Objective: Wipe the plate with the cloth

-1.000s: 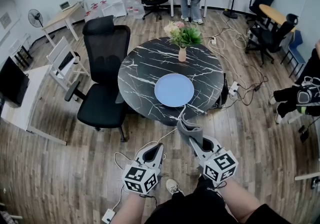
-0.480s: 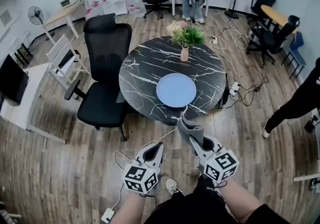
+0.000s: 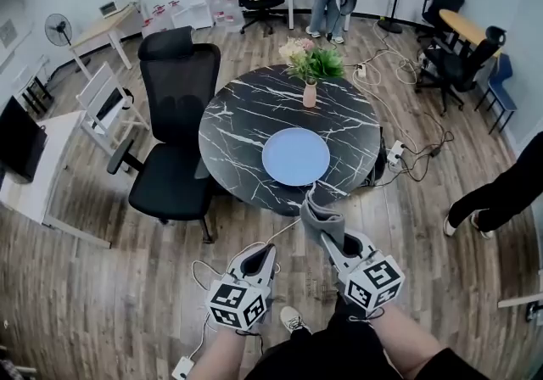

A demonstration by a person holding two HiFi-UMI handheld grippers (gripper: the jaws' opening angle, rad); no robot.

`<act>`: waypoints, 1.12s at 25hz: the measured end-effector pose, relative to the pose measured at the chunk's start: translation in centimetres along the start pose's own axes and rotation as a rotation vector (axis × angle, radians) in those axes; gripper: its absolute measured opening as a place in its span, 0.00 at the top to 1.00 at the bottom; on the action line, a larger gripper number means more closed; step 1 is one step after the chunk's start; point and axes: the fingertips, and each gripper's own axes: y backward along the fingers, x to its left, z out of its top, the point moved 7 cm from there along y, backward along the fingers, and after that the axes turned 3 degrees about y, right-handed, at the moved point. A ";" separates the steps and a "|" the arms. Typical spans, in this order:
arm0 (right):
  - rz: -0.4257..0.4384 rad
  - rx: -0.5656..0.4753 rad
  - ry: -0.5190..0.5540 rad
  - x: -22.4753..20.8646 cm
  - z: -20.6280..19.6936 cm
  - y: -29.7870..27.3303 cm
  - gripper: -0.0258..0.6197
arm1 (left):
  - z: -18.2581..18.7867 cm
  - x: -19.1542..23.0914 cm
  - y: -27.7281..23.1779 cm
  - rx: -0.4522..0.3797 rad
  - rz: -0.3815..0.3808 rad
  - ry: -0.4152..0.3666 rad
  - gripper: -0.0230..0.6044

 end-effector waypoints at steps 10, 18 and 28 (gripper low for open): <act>0.056 0.001 0.014 -5.0 2.3 -2.0 0.87 | 1.7 -0.5 -4.0 -0.028 0.064 0.023 0.93; 0.104 0.010 0.018 -11.3 4.2 -4.5 0.87 | 3.1 -0.8 -9.1 -0.038 0.129 0.050 0.93; 0.179 0.029 0.015 -18.3 5.3 -9.3 0.87 | 4.4 0.3 -15.5 -0.035 0.212 0.084 0.93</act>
